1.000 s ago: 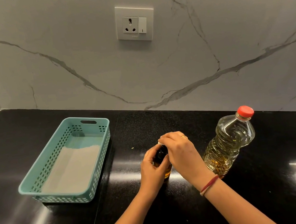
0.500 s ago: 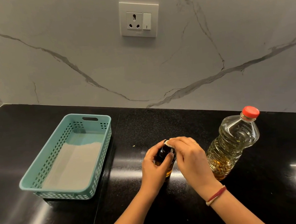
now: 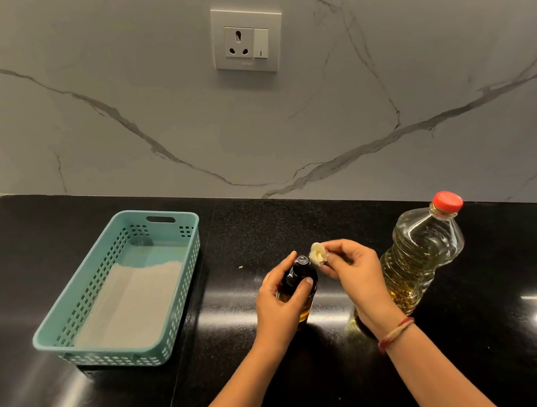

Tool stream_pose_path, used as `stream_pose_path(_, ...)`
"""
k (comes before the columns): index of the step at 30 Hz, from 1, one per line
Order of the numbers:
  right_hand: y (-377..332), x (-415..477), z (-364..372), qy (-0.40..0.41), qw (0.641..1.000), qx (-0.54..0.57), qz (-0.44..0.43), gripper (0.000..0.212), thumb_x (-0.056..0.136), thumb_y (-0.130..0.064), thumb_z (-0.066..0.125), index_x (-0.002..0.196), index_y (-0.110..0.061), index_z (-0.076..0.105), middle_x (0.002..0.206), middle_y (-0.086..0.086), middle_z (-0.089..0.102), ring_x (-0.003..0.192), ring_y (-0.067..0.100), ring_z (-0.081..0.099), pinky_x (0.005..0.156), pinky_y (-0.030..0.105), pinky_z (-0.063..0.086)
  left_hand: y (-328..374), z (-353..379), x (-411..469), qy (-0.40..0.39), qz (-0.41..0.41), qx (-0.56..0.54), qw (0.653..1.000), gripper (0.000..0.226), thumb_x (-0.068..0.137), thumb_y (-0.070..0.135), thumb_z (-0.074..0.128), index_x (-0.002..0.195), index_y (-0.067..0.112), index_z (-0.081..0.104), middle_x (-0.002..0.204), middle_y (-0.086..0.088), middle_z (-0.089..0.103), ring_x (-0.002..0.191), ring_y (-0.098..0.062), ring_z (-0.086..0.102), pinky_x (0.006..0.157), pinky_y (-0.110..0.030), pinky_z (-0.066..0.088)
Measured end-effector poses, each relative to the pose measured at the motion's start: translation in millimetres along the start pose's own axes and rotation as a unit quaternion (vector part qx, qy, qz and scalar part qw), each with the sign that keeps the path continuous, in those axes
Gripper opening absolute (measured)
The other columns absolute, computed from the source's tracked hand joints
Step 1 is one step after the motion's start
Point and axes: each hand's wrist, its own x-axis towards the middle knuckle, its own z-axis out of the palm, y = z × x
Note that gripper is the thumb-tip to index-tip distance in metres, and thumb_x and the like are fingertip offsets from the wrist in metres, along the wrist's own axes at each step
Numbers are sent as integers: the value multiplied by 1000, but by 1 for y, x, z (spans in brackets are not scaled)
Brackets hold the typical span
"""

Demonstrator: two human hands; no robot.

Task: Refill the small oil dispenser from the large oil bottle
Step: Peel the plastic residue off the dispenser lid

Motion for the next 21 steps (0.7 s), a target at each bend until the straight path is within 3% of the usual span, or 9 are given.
stream_pose_path(5,10,-14,1,14,999,40,8,21,88,4,59,91,-12,72,92,6,74,93,16,70,76,23,56,1,2,-3,10,-7,-22,1000,51,76,40,72,125,42,60,126,7,62,121,-9,56,104,-40,46)
stream_pose_path(10,21,-21,3,26,999,-37,-31,15,85,-4,66,93,-15,74,92,2,74,91,13,70,81,28,56,7,2,-2,14,-8,-64,998,39,82,4,72,114,26,66,111,7,71,107,-5,64,90,-24,50)
stream_pose_path(15,21,-22,6,28,994,-74,-69,19,84,-4,67,90,-20,75,86,-5,74,87,6,69,76,21,55,11,3,-2,17,-14,-97,995,40,82,1,72,115,22,66,110,5,71,106,-5,65,85,-18,51)
stream_pose_path(21,14,3,13,-10,993,-101,-67,20,85,1,62,89,-15,75,87,-2,73,88,8,68,80,25,56,13,3,0,15,-9,-104,994,45,82,-5,70,118,21,66,112,8,71,110,-5,64,86,-16,50)
